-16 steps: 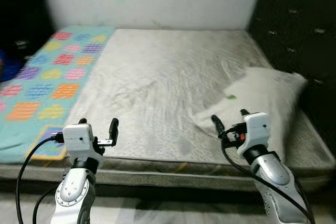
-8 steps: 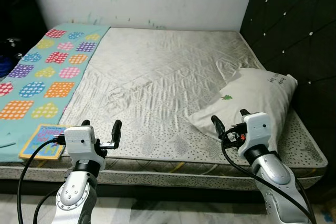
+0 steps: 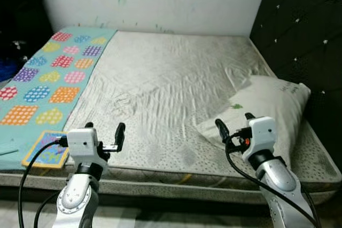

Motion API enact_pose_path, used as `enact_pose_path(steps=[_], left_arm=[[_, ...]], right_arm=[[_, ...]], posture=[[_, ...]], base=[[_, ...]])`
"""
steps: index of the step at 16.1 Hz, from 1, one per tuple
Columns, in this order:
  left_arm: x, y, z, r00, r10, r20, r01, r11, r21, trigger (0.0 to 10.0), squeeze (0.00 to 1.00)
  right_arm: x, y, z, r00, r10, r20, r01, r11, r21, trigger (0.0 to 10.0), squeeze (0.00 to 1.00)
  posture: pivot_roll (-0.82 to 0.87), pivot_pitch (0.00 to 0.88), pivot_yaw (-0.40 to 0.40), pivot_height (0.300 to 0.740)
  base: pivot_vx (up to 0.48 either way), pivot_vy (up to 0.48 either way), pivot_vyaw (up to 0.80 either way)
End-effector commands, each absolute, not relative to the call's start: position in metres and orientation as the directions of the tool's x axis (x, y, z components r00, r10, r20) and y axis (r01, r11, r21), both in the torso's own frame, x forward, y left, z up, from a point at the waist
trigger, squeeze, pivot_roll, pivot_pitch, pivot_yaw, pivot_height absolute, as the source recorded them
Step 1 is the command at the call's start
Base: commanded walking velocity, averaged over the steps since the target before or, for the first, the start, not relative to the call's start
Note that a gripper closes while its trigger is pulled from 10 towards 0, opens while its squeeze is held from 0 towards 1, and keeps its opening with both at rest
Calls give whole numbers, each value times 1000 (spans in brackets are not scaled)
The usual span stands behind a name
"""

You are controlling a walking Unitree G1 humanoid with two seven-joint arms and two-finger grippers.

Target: Clean up the room

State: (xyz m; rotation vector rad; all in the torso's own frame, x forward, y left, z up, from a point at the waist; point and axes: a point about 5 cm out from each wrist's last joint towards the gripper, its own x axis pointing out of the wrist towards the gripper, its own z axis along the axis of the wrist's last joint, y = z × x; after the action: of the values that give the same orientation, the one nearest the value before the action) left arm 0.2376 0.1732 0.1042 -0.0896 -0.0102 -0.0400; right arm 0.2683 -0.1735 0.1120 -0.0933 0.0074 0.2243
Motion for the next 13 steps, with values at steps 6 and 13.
enact_pose_path(steps=[6,13], left_arm=[[241,174,109,998,-54,30,57,995,-85,10000,0],[241,172,107,998,-64,21,65,993,-94,10000,0]], right_arm=[[275,-173,120,974,225,13,-221,968,-122,10000,0],[274,-172,116,978,209,-11,-209,970,-126,10000,0]], posture=[[-115,0,-5,740],[-116,0,-8,740]], base=[[365,0,0],[354,0,0]])
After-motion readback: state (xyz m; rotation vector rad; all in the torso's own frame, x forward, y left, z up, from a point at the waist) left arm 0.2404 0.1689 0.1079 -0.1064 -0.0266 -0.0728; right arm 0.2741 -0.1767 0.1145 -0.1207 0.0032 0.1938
